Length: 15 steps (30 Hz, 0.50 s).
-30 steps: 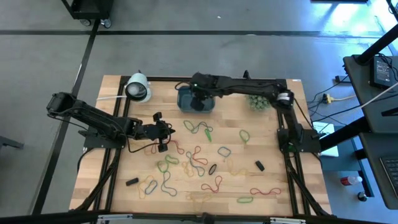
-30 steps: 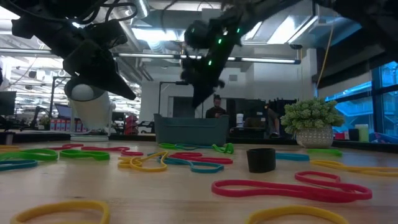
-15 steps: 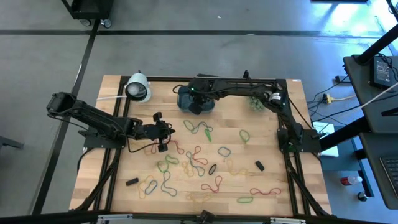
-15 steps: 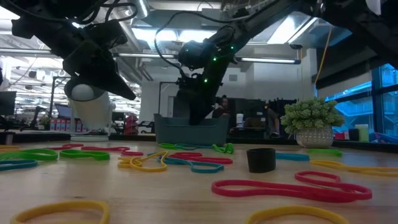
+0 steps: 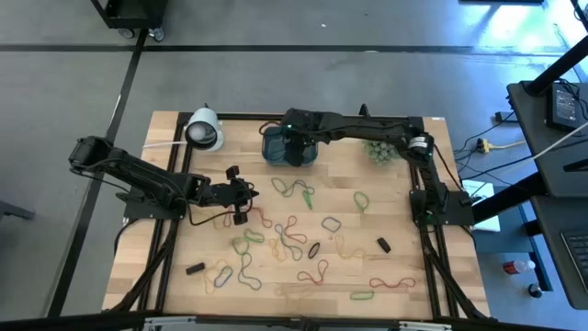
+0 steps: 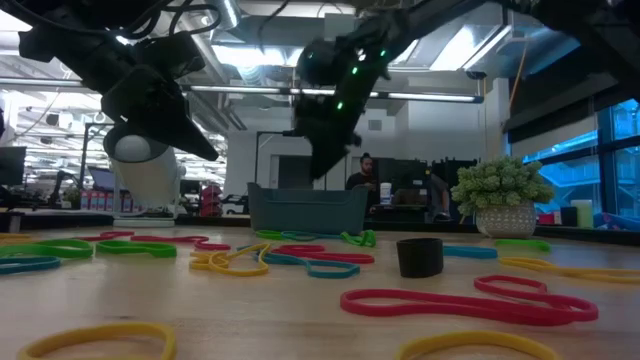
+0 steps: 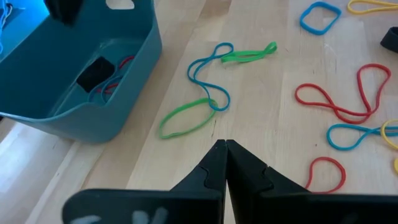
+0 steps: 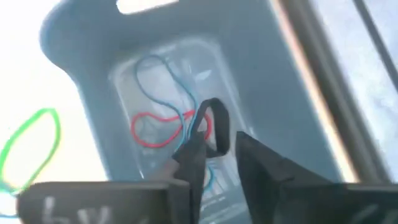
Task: Pick and place rubber bands into bin
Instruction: Put the yellow rubber band into the blue bin
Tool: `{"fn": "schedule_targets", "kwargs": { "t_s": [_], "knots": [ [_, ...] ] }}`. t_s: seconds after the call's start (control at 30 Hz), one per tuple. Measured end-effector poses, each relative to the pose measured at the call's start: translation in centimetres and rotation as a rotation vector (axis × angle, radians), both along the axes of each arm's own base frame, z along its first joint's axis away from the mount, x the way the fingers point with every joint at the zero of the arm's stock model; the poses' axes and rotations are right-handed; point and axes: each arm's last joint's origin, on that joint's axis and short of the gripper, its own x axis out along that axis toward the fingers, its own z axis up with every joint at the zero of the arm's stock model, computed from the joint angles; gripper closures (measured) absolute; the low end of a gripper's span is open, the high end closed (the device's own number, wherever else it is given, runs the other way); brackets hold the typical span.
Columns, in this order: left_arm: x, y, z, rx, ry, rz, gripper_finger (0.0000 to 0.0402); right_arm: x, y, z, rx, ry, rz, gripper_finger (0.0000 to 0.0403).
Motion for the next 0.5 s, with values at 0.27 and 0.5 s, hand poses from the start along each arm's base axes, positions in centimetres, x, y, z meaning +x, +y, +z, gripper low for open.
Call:
{"fn": "schedule_targets", "kwargs": {
  "t_s": [0.27, 0.5],
  "knots": [
    [0.0, 0.0, 0.0, -0.029, -0.006, 0.023, 0.0399, -6.3, 4.3, 2.1, 0.018, -0.07, -0.011, 0.0389],
    [-0.1, 0.0, -0.1, -0.078, -0.022, 0.061, 0.0399, -14.2, 10.9, 0.9, 0.072, -0.277, -0.006, 0.0397]
  ]
}}
